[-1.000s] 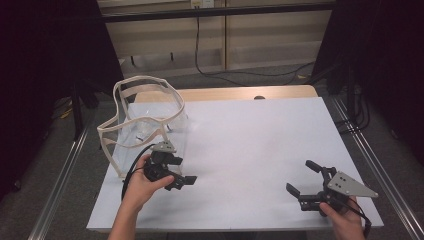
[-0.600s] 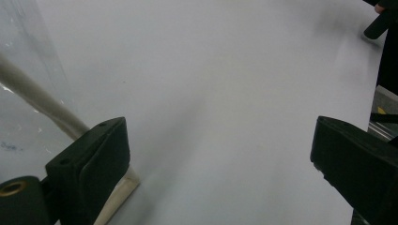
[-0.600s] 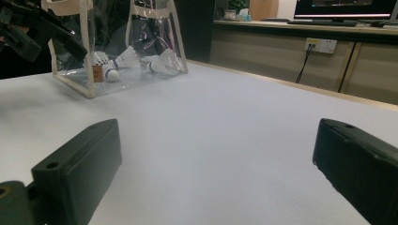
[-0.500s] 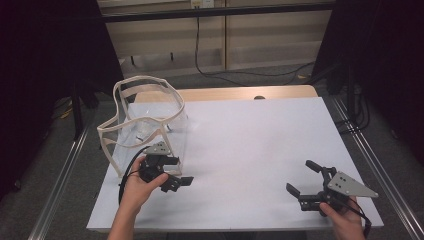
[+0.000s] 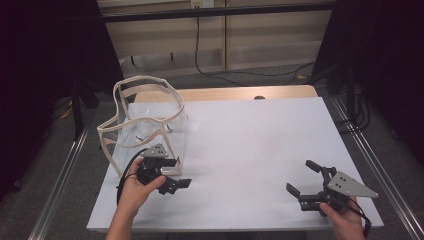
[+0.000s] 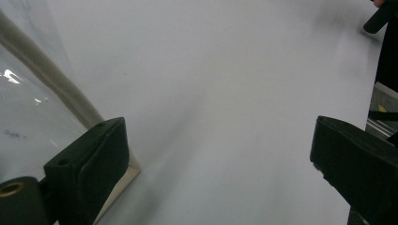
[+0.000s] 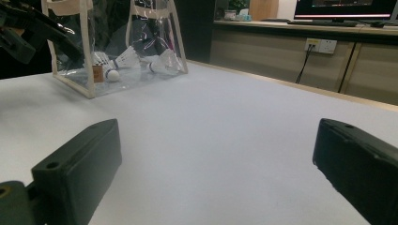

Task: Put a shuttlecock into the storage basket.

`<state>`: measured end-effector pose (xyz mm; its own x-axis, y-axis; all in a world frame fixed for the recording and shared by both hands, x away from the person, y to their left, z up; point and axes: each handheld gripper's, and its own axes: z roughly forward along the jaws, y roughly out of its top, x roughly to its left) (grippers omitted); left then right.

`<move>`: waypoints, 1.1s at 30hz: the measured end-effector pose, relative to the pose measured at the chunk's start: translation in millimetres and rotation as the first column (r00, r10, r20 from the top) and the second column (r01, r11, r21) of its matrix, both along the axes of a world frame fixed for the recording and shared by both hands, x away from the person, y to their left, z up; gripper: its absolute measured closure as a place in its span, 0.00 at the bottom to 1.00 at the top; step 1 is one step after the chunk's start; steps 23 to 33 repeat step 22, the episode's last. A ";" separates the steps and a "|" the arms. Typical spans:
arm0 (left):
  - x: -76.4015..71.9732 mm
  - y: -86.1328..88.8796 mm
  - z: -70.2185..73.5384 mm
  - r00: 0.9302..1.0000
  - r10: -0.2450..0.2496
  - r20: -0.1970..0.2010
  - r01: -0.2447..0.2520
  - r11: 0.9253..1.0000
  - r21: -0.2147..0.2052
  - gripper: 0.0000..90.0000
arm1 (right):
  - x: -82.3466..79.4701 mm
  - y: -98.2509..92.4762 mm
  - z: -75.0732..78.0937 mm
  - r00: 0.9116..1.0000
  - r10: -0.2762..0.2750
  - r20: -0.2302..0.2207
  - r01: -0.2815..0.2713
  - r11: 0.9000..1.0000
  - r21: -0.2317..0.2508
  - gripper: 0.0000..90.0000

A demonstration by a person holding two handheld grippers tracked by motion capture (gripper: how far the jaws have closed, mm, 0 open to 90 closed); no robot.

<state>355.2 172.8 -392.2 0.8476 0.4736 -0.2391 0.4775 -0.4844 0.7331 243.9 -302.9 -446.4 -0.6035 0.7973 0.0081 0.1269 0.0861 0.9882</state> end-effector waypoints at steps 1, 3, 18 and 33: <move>-0.2 0.3 0.2 1.000 0.000 0.000 0.000 1.000 -0.002 0.05 | 0.0 0.1 0.0 1.000 0.000 0.000 0.000 1.000 0.000 0.01; -0.9 1.2 0.1 1.000 0.001 -0.002 -0.001 1.000 -0.010 0.05 | -0.1 0.2 0.1 1.000 0.000 0.000 0.000 1.000 0.000 0.01; -6.0 17.7 -2.5 1.000 0.021 0.001 -0.021 0.999 -0.038 0.05 | -0.1 0.8 0.1 1.000 0.001 -0.003 -0.001 1.000 0.002 0.01; -7.2 21.3 -3.0 0.999 0.032 0.006 -0.032 0.998 -0.050 0.05 | 0.2 1.1 0.0 1.000 0.002 -0.001 -0.002 1.000 -0.002 0.01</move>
